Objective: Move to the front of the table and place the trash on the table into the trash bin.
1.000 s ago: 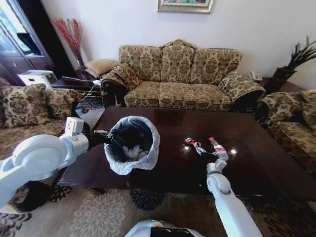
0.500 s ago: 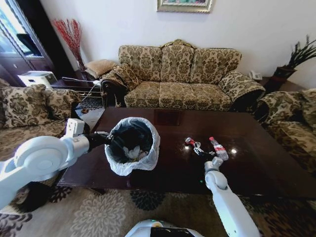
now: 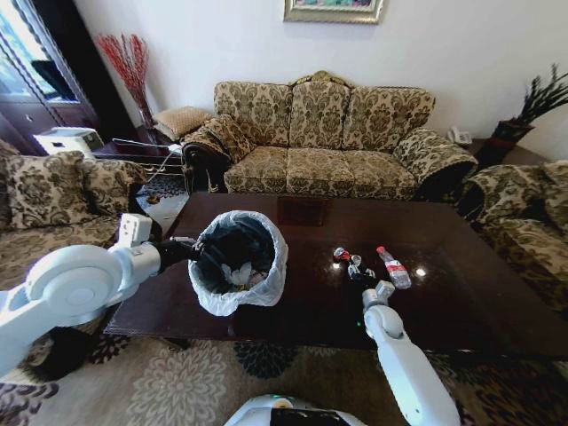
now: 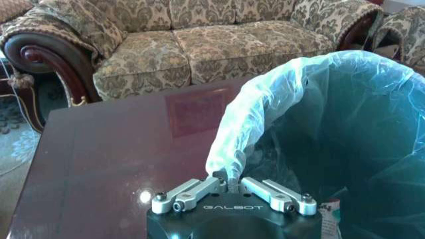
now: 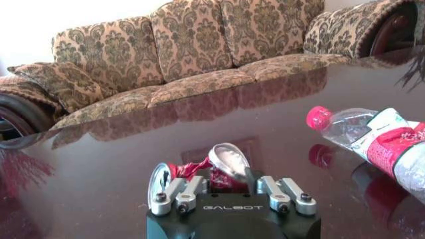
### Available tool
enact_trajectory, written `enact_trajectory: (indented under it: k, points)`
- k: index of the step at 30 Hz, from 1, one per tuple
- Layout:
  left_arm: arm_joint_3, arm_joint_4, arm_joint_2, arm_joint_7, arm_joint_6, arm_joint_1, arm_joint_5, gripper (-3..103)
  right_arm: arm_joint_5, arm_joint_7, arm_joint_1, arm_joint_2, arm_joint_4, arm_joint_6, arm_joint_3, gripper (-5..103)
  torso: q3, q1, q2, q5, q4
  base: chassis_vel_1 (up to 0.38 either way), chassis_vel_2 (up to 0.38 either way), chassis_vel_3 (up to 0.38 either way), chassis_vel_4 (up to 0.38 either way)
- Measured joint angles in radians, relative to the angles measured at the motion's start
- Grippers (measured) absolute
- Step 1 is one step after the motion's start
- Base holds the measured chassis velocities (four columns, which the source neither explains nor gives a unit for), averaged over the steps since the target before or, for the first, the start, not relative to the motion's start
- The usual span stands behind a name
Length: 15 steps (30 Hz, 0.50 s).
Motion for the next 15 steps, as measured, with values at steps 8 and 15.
enact_trajectory:
  k: [8,15]
  points:
    - [0.0,0.002,0.0,0.001,-0.001,0.0,0.0,0,0.005,-0.003,-0.003,0.0,0.011,0.001,0.0,4,0.0,0.0,0.0,-0.0002,0.0,0.0,0.0,0.0,0.0]
    - [-0.002,0.001,-0.002,0.001,-0.002,0.0,-0.001,0,0.01,0.0,-0.02,0.0,0.054,0.006,0.011,1,0.0,0.0,0.0,0.0002,0.0003,0.0,0.0,0.0,0.0]
